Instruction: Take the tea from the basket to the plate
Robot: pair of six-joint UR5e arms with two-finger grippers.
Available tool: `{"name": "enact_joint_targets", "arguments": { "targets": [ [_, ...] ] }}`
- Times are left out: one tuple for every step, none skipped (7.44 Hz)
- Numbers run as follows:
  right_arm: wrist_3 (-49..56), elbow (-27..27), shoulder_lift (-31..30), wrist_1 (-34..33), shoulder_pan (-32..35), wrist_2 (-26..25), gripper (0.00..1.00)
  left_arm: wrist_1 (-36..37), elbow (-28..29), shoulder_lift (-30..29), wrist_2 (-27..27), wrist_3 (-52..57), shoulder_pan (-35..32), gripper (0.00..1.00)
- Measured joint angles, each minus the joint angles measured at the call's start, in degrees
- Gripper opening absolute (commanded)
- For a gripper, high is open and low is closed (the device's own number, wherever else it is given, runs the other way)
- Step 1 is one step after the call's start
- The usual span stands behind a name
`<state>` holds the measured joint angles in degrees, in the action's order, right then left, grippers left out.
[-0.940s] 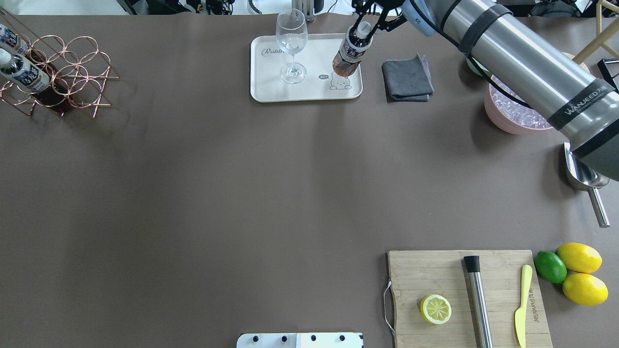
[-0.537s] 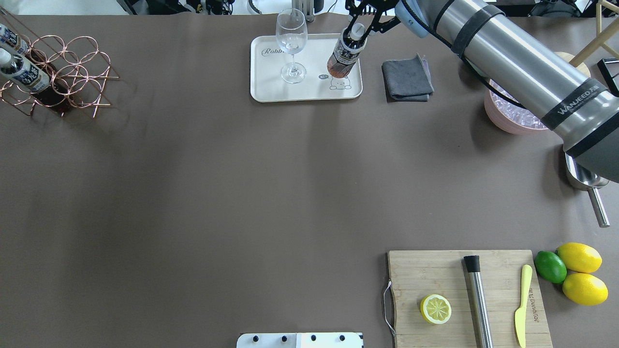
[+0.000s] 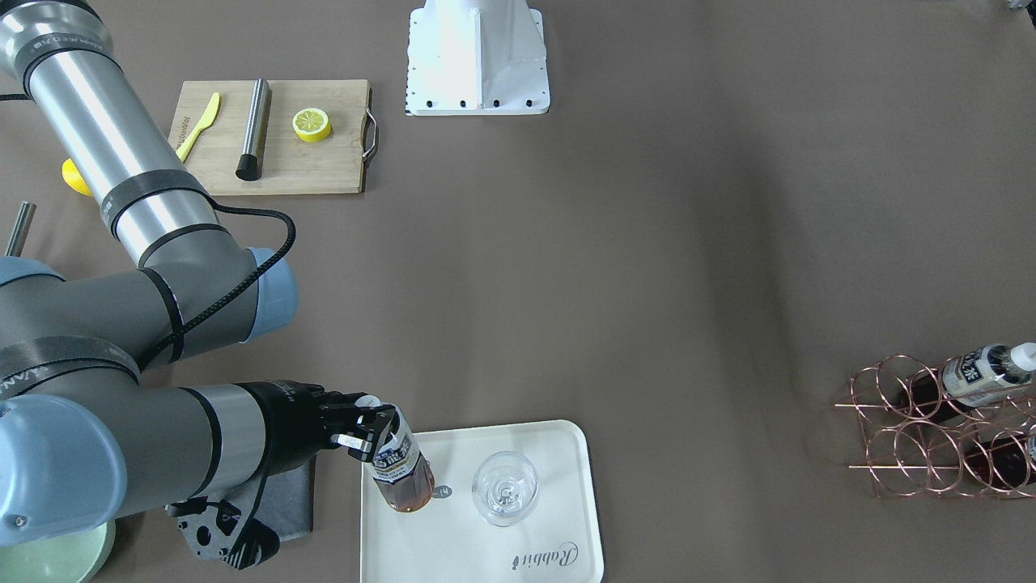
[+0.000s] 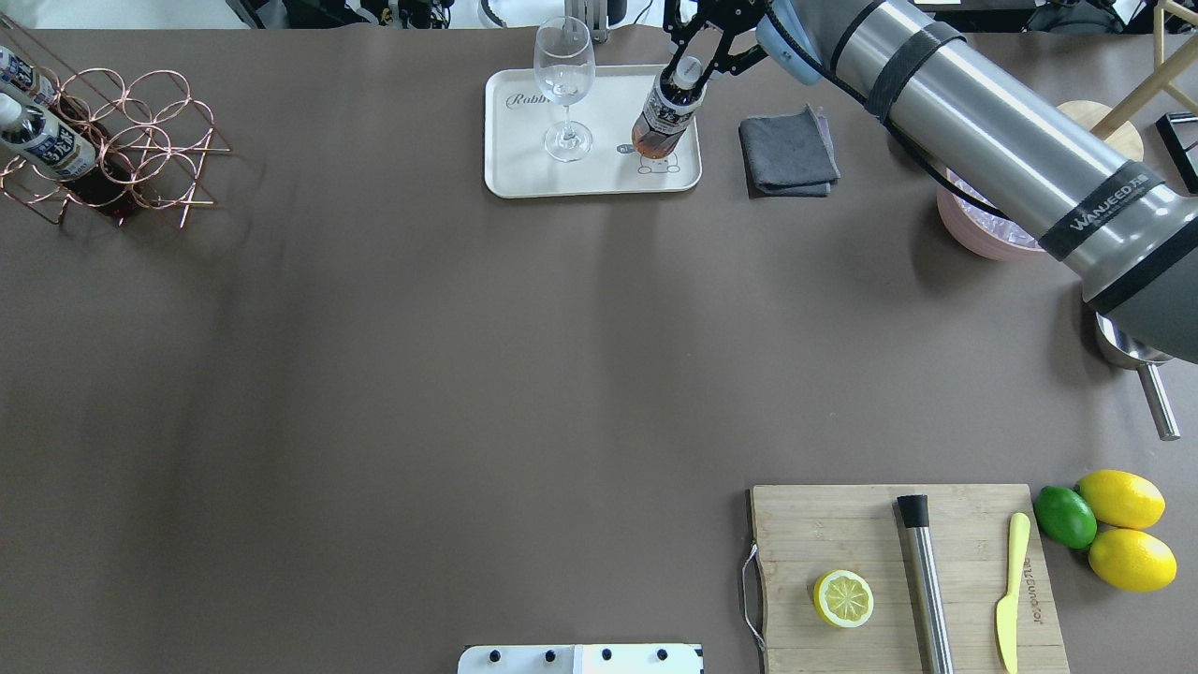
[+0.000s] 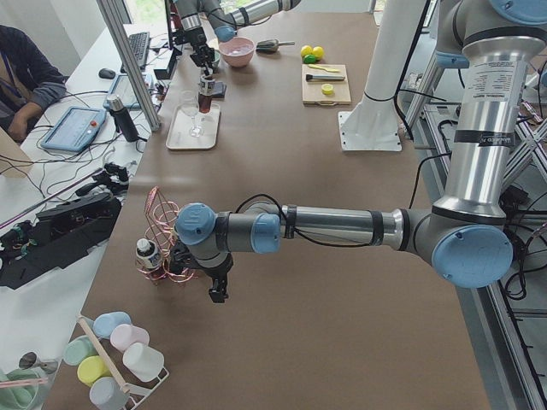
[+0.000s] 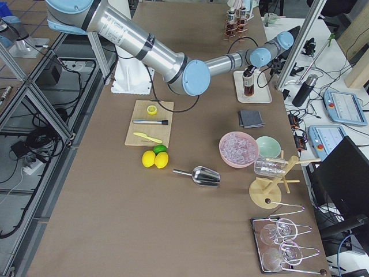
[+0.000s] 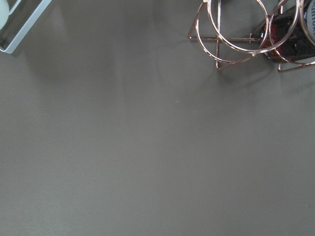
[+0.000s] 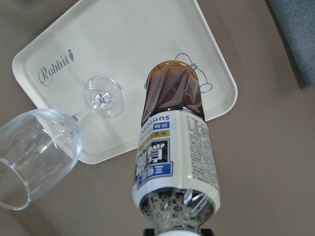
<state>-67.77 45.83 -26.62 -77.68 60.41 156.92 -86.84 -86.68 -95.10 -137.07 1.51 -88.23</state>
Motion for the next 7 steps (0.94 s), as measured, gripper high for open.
{"name": "enact_joint_targets", "arguments": {
  "targets": [
    [0.01, -0.02, -0.1, 0.37, -0.07, -0.13, 0.84, -0.18, 0.01, 0.12, 0.03, -0.01, -0.57, 0.97],
    [0.05, -0.02, -0.19, 0.88, -0.08, -0.27, 0.96, -0.23, -0.01, 0.2, 0.05, -0.02, -1.2, 0.97],
    [0.07, -0.04, -0.25, 1.58, -0.07, -0.74, 0.98, -0.2, -0.08, 0.24, 0.09, -0.03, -1.78, 0.97],
    [0.08, -0.04, -0.4, 2.34, -0.09, -1.36, 0.98, -0.15, -0.29, 0.37, 0.11, -0.08, -2.61, 0.97],
    [0.05, -0.04, -0.48, 2.86, -0.11, -1.8, 0.98, -0.45, -0.44, 1.09, 0.14, 0.02, -3.27, 0.97],
    [0.03, -0.01, -0.51, 3.17, -0.11, -2.01, 0.98, -1.01, -0.42, 1.7, 0.22, 0.14, -3.59, 0.97],
    [0.01, 0.03, -0.53, 3.61, -0.07, -2.1, 0.98, -1.36, -0.4, 2.02, 0.27, 0.21, -3.71, 0.97]
  ]
}}
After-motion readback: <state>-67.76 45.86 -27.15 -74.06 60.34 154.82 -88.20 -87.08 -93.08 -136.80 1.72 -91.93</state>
